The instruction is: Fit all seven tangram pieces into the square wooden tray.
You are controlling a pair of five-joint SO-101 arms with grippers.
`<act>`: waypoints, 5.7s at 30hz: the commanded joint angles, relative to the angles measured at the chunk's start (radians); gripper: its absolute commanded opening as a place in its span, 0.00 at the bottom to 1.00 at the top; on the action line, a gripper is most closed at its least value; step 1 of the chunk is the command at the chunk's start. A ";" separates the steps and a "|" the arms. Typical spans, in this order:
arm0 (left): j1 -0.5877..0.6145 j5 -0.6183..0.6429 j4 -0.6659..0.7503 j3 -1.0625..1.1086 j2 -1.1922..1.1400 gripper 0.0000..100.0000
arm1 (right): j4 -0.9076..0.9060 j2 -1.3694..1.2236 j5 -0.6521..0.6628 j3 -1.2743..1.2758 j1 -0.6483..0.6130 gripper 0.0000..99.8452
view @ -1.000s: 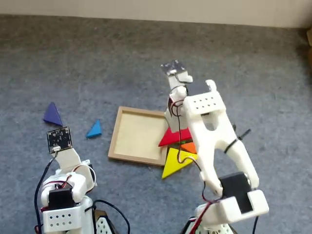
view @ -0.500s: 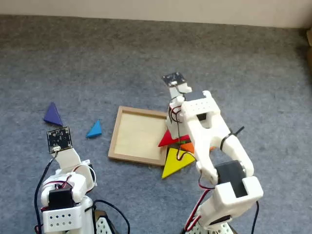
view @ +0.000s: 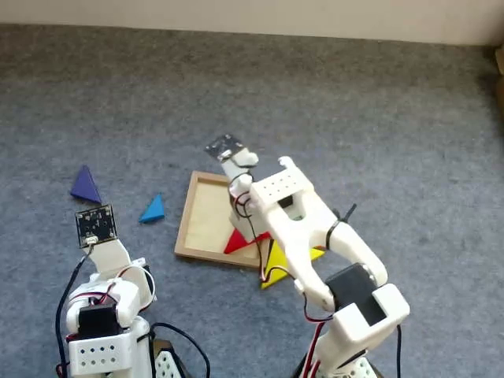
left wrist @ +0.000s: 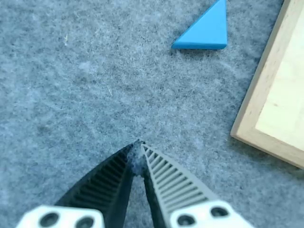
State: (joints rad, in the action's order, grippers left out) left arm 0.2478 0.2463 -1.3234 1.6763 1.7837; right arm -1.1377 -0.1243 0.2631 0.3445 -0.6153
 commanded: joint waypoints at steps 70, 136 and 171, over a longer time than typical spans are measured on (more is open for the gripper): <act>0.016 0.008 -0.005 0.019 0.042 0.01 | 0.021 0.536 -0.617 0.122 0.088 0.01; 0.015 0.006 -0.005 0.019 0.042 0.01 | 0.137 0.094 -1.384 0.209 0.142 0.28; 0.016 0.008 -0.005 0.019 0.042 0.01 | 0.254 0.236 -1.157 0.352 0.085 0.28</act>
State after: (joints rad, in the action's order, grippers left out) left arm 0.2478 0.2463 -1.3234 1.6763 1.7837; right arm -0.9521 0.0752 -0.8999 0.6636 -0.5002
